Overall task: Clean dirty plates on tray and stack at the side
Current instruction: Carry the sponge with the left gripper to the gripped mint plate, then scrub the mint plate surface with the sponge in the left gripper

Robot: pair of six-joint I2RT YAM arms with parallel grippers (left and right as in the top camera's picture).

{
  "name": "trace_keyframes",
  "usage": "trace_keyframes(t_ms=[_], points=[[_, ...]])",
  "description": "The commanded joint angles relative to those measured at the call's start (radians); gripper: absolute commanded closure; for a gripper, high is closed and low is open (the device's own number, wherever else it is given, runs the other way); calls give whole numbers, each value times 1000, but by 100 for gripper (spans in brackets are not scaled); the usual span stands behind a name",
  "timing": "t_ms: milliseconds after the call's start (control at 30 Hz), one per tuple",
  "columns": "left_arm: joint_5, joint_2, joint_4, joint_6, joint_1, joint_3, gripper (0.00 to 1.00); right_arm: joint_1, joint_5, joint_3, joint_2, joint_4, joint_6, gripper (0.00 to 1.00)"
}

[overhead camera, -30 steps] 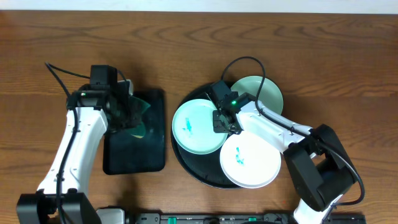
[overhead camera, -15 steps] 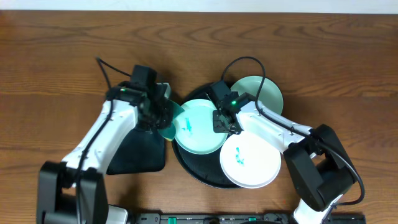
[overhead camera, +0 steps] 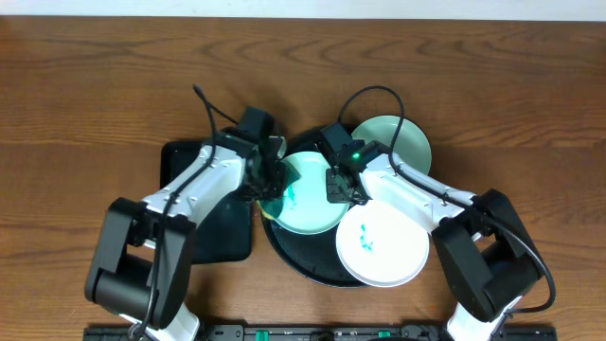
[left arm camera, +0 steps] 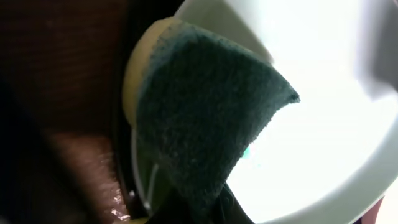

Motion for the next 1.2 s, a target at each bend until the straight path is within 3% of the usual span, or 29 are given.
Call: trace_keyframes(t_ms=[0,433,733,867,1033,1167], points=[[45,51,58,-49,-64,22,93,2,-4,-26,50,-18,2,99],[28,52,158,-151,-116,22,93,2,-5,-26,50,-29,2,99],[-272,52,168,-223,-60,22,92,2,-4,-26,50,-44,3,99],[-320,52,104,-229,-26,22,93,2,-4,-26,50,-47,3,99],[-308,52,-13,-228,-24,22,93,2,-3,-26,50,-47,3,99],[-138,54,-45,-222,-60,21,93,2,-3,-26,50,-47,2,99]])
